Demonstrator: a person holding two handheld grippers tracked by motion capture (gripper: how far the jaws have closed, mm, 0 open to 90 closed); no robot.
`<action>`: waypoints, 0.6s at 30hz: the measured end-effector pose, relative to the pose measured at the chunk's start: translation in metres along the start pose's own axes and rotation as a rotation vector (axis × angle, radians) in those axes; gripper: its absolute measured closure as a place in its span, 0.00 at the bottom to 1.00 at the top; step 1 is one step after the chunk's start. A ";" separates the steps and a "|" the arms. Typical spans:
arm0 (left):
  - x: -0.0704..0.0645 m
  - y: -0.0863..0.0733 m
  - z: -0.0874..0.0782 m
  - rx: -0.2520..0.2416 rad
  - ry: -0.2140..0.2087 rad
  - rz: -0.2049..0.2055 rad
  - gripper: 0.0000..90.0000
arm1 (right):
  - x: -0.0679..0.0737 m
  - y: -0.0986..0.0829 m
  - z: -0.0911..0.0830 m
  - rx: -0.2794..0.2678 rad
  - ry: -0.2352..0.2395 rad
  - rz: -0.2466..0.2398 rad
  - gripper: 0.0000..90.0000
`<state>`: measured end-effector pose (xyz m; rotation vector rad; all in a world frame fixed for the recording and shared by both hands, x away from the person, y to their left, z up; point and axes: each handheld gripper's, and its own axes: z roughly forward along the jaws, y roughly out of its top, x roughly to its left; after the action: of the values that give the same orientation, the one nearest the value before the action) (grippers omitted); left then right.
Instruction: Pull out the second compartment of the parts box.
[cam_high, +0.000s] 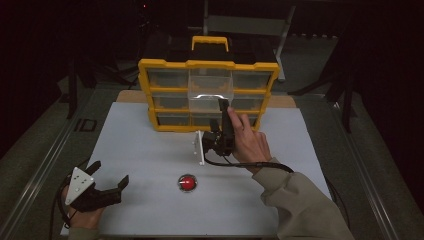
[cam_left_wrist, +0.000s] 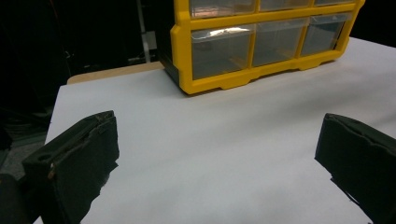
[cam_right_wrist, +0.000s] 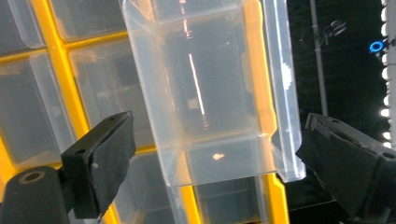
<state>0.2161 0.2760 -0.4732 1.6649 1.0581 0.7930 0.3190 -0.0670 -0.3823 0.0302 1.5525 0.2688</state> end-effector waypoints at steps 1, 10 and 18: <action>0.000 0.000 0.000 0.000 0.001 0.001 0.00 | 0.000 0.000 0.000 0.001 0.008 0.011 0.11; 0.001 0.000 -0.001 0.001 0.002 -0.001 0.00 | 0.003 -0.003 -0.001 0.004 0.055 0.060 0.11; 0.001 0.000 -0.001 0.002 0.003 0.002 0.00 | 0.005 -0.004 -0.003 0.009 0.126 0.109 0.11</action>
<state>0.2156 0.2769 -0.4731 1.6667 1.0600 0.7963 0.3171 -0.0703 -0.3885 0.1072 1.6802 0.3558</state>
